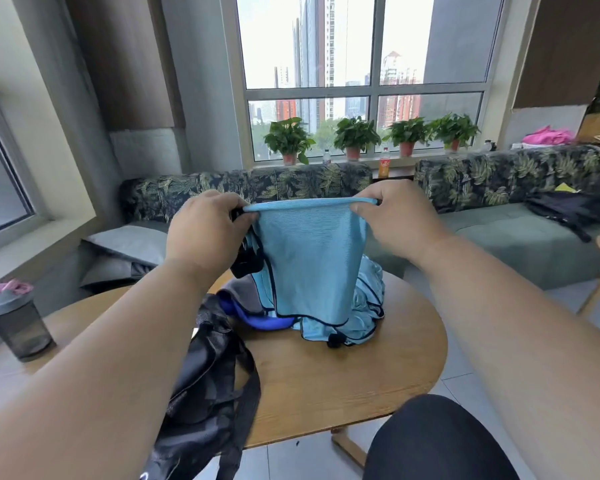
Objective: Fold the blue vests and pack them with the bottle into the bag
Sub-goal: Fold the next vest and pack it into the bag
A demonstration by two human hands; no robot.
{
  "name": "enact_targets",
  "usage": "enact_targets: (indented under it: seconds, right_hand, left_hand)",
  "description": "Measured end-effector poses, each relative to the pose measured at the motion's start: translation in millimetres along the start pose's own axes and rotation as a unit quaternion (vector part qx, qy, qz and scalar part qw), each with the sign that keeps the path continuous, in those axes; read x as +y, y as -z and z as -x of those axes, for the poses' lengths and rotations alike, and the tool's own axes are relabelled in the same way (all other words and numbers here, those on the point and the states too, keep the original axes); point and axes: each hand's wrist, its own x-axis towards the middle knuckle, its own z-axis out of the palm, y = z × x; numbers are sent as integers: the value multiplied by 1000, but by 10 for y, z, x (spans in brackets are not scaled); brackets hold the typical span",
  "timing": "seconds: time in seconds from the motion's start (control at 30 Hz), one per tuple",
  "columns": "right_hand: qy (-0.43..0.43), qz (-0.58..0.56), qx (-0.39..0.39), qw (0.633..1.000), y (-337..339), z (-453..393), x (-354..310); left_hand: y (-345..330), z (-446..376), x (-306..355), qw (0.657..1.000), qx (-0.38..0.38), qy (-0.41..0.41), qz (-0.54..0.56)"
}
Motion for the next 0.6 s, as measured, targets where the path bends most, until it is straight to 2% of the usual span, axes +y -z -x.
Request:
enact_targets:
  seconds: [0.07, 0.17, 0.3, 0.43, 0.5, 0.6]
  right_hand:
    - [10, -24, 13, 1000, -65, 87, 74]
    - [-1, 3, -20, 1000, -339, 379, 430]
    - [-55, 52, -149, 986, -786, 1055, 973]
    - [-117, 19, -297, 948, -1026, 1650, 1296]
    - [-138, 13, -329, 934, -1032, 1778, 1328]
    - [-127, 32, -337, 932, -928, 1836, 1226]
  left_hand:
    - [-45, 109, -26, 999, 13, -5, 35]
    - [-224, 592, -137, 999, -29, 5, 38]
    - [-563, 1600, -366, 991, -131, 17, 2]
    - [-694, 2358, -540, 975, -219, 25, -14]
    - [-652, 2496, -600, 971, -236, 28, -14]
    - [-542, 2513, -607, 968, -249, 25, -2]
